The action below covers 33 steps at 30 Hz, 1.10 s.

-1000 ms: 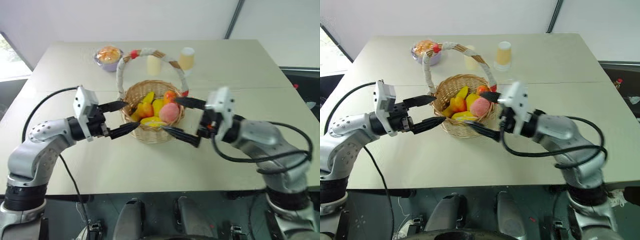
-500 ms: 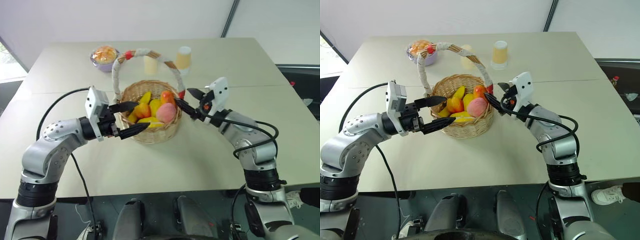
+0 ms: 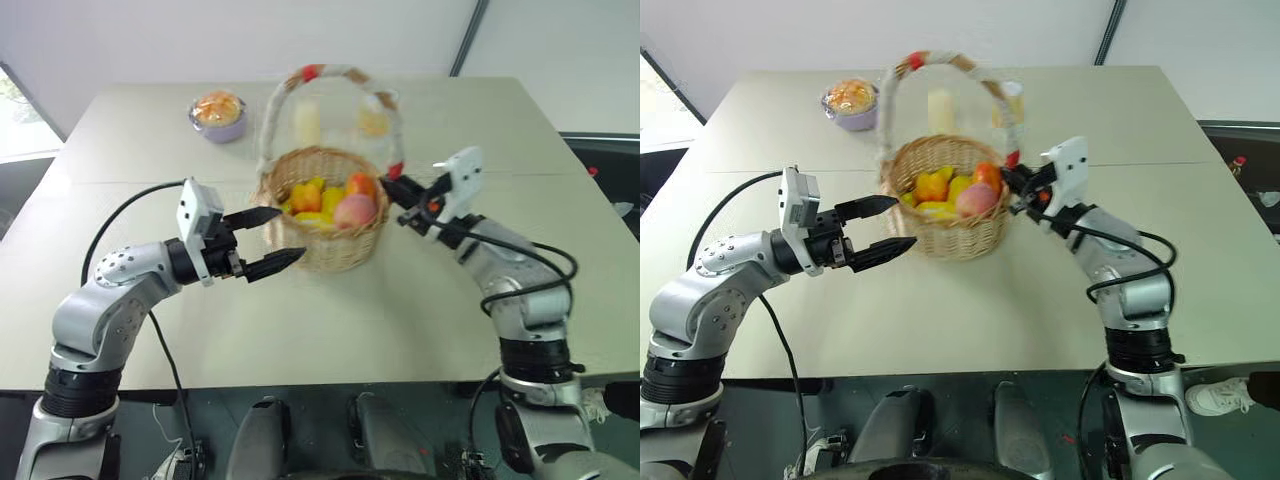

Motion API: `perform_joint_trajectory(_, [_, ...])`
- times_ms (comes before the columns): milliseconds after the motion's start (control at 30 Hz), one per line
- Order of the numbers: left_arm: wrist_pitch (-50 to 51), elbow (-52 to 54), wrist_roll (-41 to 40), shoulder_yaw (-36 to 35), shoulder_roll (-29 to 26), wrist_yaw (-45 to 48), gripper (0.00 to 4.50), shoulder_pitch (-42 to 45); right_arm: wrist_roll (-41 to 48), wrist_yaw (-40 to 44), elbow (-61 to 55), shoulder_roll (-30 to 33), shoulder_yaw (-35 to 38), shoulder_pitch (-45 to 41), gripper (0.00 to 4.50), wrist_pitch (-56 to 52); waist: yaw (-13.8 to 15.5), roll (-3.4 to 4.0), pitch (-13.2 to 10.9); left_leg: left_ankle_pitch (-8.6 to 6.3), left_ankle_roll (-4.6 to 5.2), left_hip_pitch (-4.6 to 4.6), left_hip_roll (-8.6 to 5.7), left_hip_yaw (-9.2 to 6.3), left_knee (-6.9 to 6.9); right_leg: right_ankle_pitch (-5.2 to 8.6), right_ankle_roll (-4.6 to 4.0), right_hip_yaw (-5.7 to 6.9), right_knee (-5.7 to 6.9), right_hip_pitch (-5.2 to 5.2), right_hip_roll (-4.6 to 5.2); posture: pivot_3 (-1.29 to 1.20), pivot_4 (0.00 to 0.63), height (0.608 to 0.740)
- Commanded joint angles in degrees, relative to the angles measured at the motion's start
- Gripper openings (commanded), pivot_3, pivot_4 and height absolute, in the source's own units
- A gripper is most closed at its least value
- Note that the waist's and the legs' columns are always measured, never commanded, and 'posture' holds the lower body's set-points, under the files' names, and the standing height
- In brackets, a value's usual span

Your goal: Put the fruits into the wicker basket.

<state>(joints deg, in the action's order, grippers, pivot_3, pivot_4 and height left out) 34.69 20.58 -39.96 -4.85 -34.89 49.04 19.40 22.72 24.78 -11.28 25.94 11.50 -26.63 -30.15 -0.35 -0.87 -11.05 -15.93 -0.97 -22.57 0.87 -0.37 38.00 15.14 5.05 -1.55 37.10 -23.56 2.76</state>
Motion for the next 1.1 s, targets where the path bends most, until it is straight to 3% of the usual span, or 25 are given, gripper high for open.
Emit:
perform_joint_trajectory(33, [-1.15, 0.07, 0.1, 0.52, 0.39, 0.78, 4.5, 1.53, -2.16, -3.86, 2.98, 4.62, 10.04, 0.87, 0.03, 4.56, -0.02, 0.0, 0.0, 0.0, 0.0, 0.0, -0.02, 0.01, 0.0, 0.0, 0.0, 0.0, -0.02, 0.01, 0.01, 0.0, 0.15, 0.74])
perform_joint_trajectory(367, [-2.79, -2.4, 1.95, 1.88, 2.02, 1.35, 4.5, 2.74, -6.4, -10.0, 20.88, 8.84, 17.91, 0.39, 0.03, 14.61, -1.89, 0.09, -0.02, 0.0, 0.01, 0.14, 0.06, 0.13, -0.02, 0.01, -0.01, -0.12, 0.1, 0.0, -0.27, 0.0, 0.15, 0.74])
perform_joint_trajectory(500, [-3.52, -3.23, 2.82, 1.6, 2.39, 1.11, 4.5, 2.78, -5.56, -9.91, 18.27, 9.08, 18.08, 1.83, 1.88, 13.97, -1.96, 0.09, -0.02, 0.0, 0.01, 0.14, 0.05, 0.1, -0.01, 0.0, 0.0, -0.13, 0.1, 0.02, -0.25, 0.0, 0.15, 0.74])
perform_joint_trajectory(633, [-4.77, -5.19, 4.43, 0.39, 2.19, 0.08, 4.5, 1.98, -5.74, -9.49, 14.33, 10.45, 19.2, 5.23, 4.01, 13.55, -1.63, 0.09, -0.02, 0.0, 0.01, 0.12, 0.04, 0.09, -0.01, 0.0, 0.0, -0.13, 0.09, 0.02, -0.2, 0.0, 0.15, 0.74])
perform_joint_trajectory(767, [-7.18, -9.17, 6.66, -3.84, 0.58, -1.59, 4.5, -1.69, -1.68, -1.97, 6.67, 12.43, 20.59, 14.55, 4.01, 12.18, -0.83, 0.1, -0.02, -0.01, 0.02, 0.11, 0.04, 0.08, -0.02, 0.01, 0.01, -0.12, 0.04, 0.02, -0.18, 0.0, 0.15, 0.74])
perform_joint_trajectory(900, [-9.66, -11.21, 9.72, -6.55, -1.67, -2.53, 4.5, -7.11, 1.06, 8.86, -1.11, 14.4, 16.24, 23.44, 4.01, 12.62, -0.88, 0.1, -0.02, -0.01, 0.03, 0.15, 0.09, 0.09, -0.02, 0.01, 0.0, -0.13, 0.01, 0.05, -0.21, 0.0, 0.15, 0.74])
perform_joint_trajectory(1100, [-12.38, -12.16, 11.32, -9.65, 0.24, -6.3, 4.5, -12.94, 4.61, 17.3, -6.19, 13.63, 6.11, 22.96, 4.01, 10.15, -0.77, 0.09, -0.01, -0.01, 0.01, 0.26, 0.25, 0.11, 0.01, 0.01, 0.0, -0.12, 0.01, 0.13, -0.17, 0.0, 0.15, 0.74])
